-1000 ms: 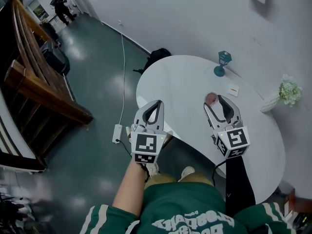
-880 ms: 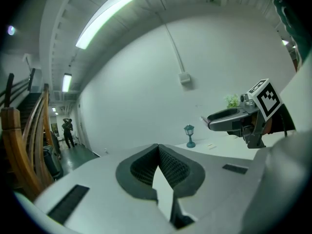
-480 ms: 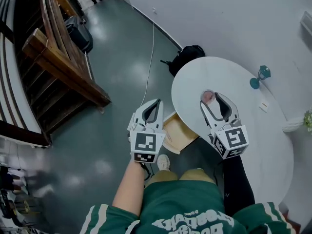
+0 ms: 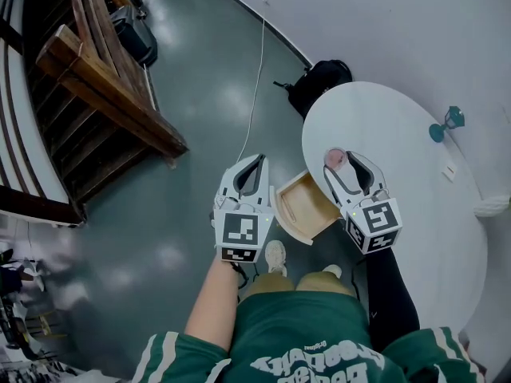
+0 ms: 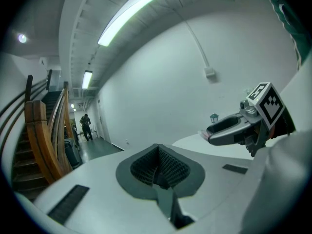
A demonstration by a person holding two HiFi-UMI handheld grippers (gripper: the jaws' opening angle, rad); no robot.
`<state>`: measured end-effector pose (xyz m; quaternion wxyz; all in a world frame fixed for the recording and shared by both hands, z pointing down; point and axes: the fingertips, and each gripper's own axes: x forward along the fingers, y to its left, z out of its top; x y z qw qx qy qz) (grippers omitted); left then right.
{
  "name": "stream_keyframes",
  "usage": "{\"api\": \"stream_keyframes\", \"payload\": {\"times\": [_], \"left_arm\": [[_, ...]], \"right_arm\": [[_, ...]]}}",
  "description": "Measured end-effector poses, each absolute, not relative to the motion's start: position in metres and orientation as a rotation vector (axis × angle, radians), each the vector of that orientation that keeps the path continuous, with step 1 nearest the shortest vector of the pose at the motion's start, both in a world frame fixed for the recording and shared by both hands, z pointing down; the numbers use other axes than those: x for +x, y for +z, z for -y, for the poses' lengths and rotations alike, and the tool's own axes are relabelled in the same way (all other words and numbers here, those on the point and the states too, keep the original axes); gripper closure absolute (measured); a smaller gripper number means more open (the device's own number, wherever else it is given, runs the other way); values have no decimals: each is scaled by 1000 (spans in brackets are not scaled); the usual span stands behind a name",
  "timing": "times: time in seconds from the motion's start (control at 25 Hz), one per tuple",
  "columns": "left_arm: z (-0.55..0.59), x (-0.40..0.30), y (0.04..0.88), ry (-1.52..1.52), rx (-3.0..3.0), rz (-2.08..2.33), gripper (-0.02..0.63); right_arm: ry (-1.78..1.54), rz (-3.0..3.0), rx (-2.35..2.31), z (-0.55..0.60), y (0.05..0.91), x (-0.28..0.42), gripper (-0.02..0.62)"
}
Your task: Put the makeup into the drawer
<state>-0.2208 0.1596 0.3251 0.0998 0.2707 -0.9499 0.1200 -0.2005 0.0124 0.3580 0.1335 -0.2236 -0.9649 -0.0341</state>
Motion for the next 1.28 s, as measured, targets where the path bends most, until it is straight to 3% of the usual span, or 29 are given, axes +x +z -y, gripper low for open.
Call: {"api": "stream_keyframes", "payload": {"times": [0.6, 1.28], "left_arm": [[-195, -235, 403, 348, 815, 2699, 607], [-263, -249, 489, 331, 706, 2600, 607]], "right_arm": [[-205, 2250, -863, -116, 583, -187, 359], [-223, 1965, -646, -92, 782, -201, 357]]}}
